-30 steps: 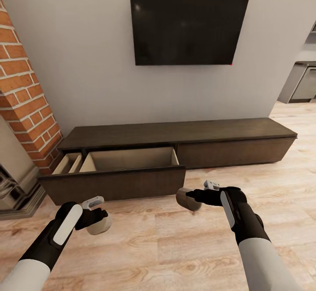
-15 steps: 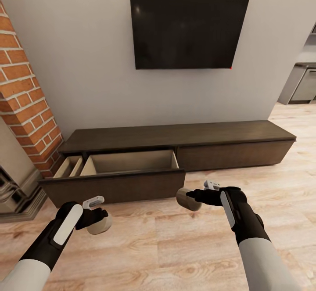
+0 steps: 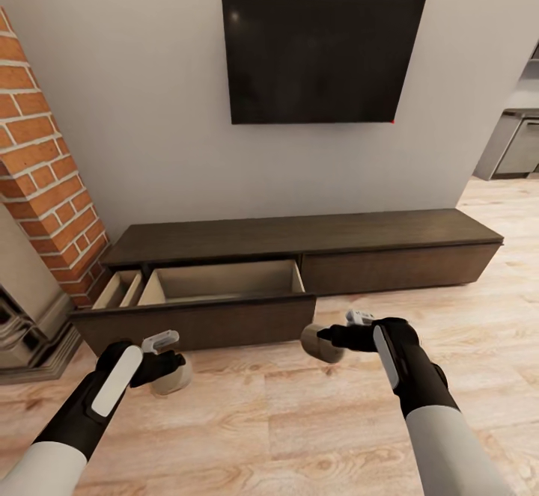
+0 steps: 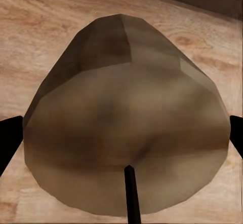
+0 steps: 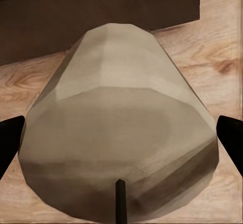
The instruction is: Place each of the two pumpkins and all three candles from the living room inside a cabinet in the living room (use any cabinet), then make sure every cabinet is closed, and position the cauldron so it is next to a table in the living room.
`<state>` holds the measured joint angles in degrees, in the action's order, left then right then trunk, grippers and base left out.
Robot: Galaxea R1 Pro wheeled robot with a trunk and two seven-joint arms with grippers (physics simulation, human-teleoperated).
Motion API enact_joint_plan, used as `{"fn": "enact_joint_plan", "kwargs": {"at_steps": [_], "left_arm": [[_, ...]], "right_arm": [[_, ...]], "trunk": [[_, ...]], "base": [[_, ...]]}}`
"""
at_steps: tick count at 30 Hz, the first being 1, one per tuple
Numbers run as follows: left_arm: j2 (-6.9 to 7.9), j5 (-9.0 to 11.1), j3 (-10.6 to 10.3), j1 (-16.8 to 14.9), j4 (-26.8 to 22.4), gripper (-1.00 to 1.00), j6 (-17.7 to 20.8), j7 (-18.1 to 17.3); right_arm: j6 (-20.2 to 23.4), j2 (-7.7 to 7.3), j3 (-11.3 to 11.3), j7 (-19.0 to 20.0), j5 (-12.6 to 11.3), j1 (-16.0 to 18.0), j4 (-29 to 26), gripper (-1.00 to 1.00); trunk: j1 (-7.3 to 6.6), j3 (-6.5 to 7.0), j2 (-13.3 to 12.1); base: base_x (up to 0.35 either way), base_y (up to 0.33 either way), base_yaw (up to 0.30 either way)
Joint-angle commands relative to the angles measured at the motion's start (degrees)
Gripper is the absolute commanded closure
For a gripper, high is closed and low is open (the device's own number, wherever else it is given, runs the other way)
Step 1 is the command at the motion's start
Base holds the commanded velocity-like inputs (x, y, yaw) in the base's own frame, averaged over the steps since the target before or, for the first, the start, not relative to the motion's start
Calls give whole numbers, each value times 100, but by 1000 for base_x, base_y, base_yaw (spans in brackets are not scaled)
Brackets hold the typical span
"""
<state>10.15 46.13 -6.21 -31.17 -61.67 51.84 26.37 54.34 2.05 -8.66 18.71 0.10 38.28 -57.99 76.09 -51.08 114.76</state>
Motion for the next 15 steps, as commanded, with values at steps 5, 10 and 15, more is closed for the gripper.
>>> {"fn": "enact_joint_plan", "kwargs": {"at_steps": [5,10,15], "left_arm": [[10,73,-14,5,-393,100,277,61],[26,73,21,5,-383,100,427,62],[28,79,23,5,-357,100,436,62]], "right_arm": [[173,56,297,-613,-13,4,5,100],[185,108,320,-860,-19,4,7,100],[182,103,321,-869,-32,4,7,100]], "trunk": [[-111,46,-200],[-221,99,-400],[-331,182,-601]], "base": [[0,0,19],[0,0,72],[-114,46,14]]}}
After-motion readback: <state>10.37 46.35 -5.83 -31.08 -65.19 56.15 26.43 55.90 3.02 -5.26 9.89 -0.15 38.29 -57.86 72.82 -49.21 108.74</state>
